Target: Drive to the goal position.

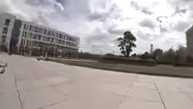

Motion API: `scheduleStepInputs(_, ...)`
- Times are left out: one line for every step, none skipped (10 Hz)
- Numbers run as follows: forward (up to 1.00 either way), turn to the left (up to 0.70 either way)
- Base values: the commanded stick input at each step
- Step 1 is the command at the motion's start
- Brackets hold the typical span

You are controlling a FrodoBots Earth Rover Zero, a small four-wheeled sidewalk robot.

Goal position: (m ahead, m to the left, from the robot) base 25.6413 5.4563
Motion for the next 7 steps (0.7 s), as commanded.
scheduleStepInputs(0.70,0.35)
scheduleStepInputs(0.70,0.35)
scheduleStepInputs(0.70,0.35)
scheduleStepInputs(0.70,0.35)
scheduleStepInputs(0.70,0.35)
scheduleStepInputs(0.70,0.28)
scheduleStepInputs(0.70,0.06)
